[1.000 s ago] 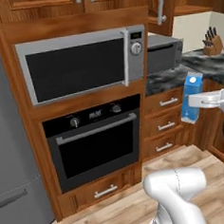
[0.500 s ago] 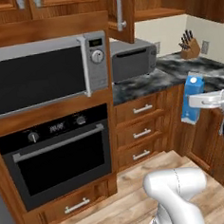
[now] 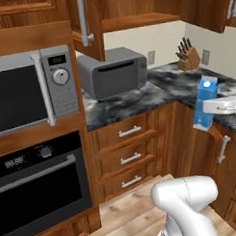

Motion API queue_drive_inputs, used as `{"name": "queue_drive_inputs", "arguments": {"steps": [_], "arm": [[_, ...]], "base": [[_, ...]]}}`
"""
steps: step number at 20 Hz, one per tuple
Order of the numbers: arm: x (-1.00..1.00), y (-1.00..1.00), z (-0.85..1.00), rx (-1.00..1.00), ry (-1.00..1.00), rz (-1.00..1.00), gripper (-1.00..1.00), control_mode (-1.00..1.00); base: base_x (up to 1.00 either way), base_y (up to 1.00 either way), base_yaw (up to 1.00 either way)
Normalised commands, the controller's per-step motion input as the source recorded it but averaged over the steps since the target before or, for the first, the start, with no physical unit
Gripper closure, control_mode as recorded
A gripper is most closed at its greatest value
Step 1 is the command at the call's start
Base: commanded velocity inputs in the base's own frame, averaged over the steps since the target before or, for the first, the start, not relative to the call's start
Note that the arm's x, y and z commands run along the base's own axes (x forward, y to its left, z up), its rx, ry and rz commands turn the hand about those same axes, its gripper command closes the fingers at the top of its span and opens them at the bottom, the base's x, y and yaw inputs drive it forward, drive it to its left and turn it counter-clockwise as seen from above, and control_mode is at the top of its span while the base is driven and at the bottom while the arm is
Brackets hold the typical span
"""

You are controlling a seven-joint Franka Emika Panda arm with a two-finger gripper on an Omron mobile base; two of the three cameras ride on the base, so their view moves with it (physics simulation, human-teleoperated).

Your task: Pick the milk from the counter and place it in the open cabinet.

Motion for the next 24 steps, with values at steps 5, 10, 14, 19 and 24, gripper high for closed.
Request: {"name": "queue_drive_inputs", "arguments": {"steps": [5, 10, 14, 19, 24], "arm": [[0.0, 0.0, 0.0, 0.0, 0.0, 0.0, 1.0, 1.0], [0.0, 0.0, 0.0, 0.0, 0.0, 0.0, 1.0, 1.0], [0.0, 0.0, 0.0, 0.0, 0.0, 0.0, 1.0, 1.0], [0.0, 0.0, 0.0, 0.0, 0.0, 0.0, 1.0, 1.0], [0.0, 0.0, 0.0, 0.0, 0.0, 0.0, 1.0, 1.0]], "base": [[0.72, 0.0, 0.05], [0.65, -0.55, 0.2], [0.24, -0.62, 0.23], [0.36, -0.22, 0.26], [0.49, 0.0, 0.26]]}}
